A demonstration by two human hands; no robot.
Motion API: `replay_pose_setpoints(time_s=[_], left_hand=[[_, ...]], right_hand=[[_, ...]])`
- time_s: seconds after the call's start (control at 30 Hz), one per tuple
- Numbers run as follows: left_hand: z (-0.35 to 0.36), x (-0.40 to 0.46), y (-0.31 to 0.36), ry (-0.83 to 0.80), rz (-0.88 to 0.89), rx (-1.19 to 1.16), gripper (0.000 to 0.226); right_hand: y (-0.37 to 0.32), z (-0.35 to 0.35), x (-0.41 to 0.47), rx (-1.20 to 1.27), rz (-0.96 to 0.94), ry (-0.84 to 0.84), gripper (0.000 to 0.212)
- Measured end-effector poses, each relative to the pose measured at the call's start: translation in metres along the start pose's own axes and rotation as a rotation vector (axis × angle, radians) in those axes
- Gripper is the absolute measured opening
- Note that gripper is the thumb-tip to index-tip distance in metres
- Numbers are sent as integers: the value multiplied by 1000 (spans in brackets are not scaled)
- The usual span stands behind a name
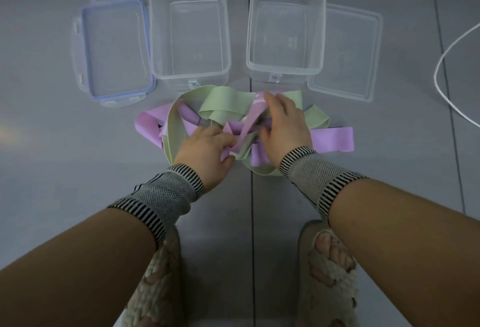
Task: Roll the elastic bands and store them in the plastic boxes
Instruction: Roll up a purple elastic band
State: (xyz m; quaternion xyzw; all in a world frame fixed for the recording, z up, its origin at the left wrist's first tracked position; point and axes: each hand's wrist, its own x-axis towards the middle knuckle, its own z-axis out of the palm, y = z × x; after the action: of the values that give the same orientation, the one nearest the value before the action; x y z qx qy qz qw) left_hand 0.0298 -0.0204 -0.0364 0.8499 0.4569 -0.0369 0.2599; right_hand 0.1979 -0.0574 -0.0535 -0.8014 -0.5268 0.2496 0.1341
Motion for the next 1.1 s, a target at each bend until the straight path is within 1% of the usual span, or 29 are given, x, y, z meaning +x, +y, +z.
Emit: replay_pose_setpoints(time_s=[0.07, 0.13, 0.17, 0.23, 0.3, 0.33, 0.4, 0.43, 0.5, 0.57, 0.63, 0.7, 0.77, 0.8, 0.83, 0.9, 0.93, 1.0, 1.03, 1.1], left_hand=[[4, -6, 0, -80, -21, 2, 35], [6, -12, 1, -128, -62, -87, 44], [6, -13, 1, -140, -76, -148, 43], [5, -13, 4, -156, -117, -260, 35], [2, -9, 6, -82, -184, -341, 30], [0, -5, 5, 2, -203, -343, 28], [-4, 5, 2, 190, -204, -264, 25], [-6, 11, 3, 255, -189, -209, 24], [-8, 22, 8, 292, -140, -125, 26], [-8, 34, 18, 267, -104, -92, 29], [-3, 44, 28, 200, -68, -57, 30], [4, 48, 35, 58, -96, -15, 30], [10, 46, 40, -41, -150, -43, 30], [14, 44, 42, -28, -145, -63, 30], [16, 42, 43, 23, -123, -67, 32], [21, 41, 45, 105, -79, -18, 43], [22, 41, 46, 84, -66, 35, 51], [27, 41, 47, -37, -55, 188, 63], [30, 41, 45, -91, -63, 254, 66], [34, 42, 39, -153, -126, 305, 66]], right_hand=[[1, 2, 4, -101, -11, -93, 56], [2, 4, 6, -125, 14, -122, 48], [2, 5, 6, -111, 32, -119, 42], [3, 6, 6, -89, 46, -99, 32], [6, 5, 3, -58, 43, -52, 25], [7, 2, 1, -27, 42, -25, 24], [11, -3, -7, 24, 25, 25, 27], [13, -6, -11, 37, 10, 51, 29], [19, -12, -19, 61, -9, 126, 32], [25, -20, -24, 120, 36, 210, 34], [34, -30, -22, 188, 212, 254, 31], [50, -36, -19, 168, 438, 254, 25], [66, -38, -19, 126, 578, 238, 30], [72, -39, -20, 143, 608, 244, 29], [77, -38, -21, 181, 618, 251, 29], [84, -35, -21, 202, 580, 241, 37], [87, -33, -22, 166, 547, 206, 40], [92, -24, -24, 112, 493, 99, 44], [93, -20, -26, 111, 482, 43, 46], [95, -14, -28, 80, 465, -57, 46]])
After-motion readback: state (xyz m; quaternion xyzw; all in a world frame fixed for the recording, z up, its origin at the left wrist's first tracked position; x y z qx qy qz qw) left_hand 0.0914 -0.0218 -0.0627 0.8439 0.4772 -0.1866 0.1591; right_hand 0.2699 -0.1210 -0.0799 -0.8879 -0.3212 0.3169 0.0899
